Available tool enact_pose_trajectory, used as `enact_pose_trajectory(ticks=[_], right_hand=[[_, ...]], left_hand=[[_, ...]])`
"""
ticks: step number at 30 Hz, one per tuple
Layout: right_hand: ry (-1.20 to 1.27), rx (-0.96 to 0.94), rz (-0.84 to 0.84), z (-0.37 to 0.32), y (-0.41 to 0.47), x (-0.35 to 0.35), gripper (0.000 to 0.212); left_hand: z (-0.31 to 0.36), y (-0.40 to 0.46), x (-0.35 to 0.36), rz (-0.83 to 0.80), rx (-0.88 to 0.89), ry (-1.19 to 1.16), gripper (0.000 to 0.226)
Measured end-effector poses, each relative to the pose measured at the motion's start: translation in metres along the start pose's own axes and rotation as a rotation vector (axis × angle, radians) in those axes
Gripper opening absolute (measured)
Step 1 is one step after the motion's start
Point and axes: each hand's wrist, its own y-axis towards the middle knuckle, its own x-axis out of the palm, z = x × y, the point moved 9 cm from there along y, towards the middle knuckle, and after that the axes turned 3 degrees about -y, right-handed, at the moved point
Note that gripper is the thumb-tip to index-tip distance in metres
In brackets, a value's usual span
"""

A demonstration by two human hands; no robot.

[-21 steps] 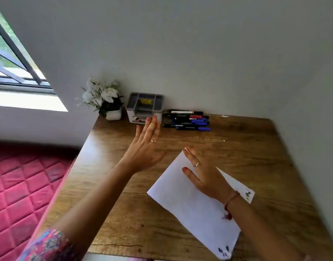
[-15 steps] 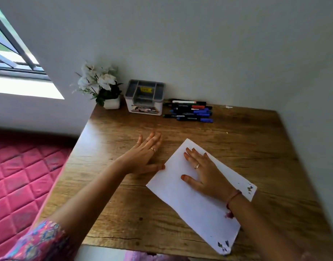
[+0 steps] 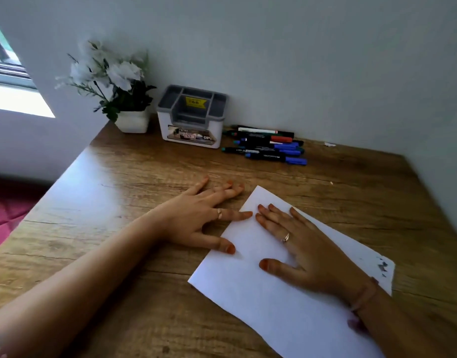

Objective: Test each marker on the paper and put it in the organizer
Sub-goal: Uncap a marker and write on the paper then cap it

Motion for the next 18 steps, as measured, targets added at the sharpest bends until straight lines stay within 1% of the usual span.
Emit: enact_pose_trajectory(ticks=[4,8,11,18], right_hand=[[-0.018,-0.016,0.009,0.001,-0.003,0.003,0.077],[-0.012,-0.027,0.034,0.001,-0.004,0.002,0.074],[-0.002,-0.022,0.009,0.000,-0.005,0.002,0.077],[-0.005,-0.006,0.011,-0.003,-0.006,-0.004,0.081]], left_hand=[[-0.002,-0.001,0.004,0.001,-0.009,0.020,0.083],[0.001,-0.002,0.002,0.012,-0.004,-0.051,0.087],[0.005,-0.004,0.001,0.015,-0.015,-0.071,0.092],[0.009,-0.006,-0.009,0.021,-0.121,-0.218,0.093]])
